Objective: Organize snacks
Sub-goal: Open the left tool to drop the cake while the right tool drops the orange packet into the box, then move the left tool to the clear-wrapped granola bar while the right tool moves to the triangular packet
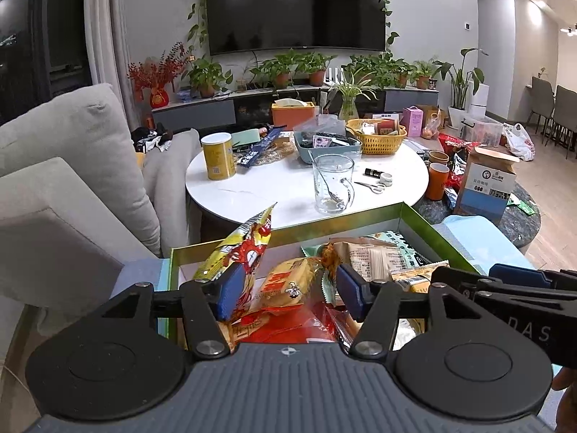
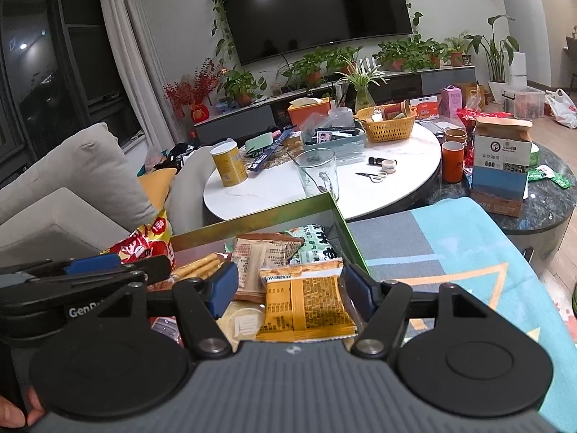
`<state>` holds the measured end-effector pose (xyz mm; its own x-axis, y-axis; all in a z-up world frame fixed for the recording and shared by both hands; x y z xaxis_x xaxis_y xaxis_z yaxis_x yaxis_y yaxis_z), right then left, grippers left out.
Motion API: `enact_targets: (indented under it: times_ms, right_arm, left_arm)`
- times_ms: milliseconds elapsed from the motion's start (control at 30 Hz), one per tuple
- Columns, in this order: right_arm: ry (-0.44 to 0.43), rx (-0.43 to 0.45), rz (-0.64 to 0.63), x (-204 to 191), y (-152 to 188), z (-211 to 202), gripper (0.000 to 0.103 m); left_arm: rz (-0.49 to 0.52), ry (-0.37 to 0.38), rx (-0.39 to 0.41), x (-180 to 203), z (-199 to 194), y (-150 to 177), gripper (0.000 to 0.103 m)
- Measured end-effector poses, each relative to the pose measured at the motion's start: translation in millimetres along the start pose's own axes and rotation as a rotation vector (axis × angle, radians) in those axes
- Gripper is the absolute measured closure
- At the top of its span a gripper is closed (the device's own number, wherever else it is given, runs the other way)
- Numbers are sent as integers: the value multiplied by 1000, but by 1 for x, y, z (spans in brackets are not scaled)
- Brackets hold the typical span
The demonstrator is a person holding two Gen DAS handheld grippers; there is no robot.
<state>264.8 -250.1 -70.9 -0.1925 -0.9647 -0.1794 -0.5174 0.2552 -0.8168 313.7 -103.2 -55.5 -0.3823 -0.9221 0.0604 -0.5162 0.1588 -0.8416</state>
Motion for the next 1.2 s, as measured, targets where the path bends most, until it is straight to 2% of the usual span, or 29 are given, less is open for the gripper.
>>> enact_targets:
  times_ms: [633, 1200]
  right_arm:
    - [-22, 14, -12, 1, 4, -43, 43]
    - [-46, -8, -56, -10, 32, -74, 43]
  left_arm:
    - [19, -11, 22, 10, -58, 10, 48]
    - [-29, -17, 24, 0, -109, 51, 44]
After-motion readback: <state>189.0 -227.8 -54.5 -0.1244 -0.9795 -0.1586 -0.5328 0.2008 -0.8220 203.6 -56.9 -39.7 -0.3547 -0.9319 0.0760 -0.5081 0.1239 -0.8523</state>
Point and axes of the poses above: each gripper's, at about its wrist camera, not at the fingertips, and z roughly the way its jaws point, x to its right, y to its underside, the point moved 10 cm from there along z, roughly the way its jaws point, and after that the axes turned 12 degrees about y, right-handed, at the moved point
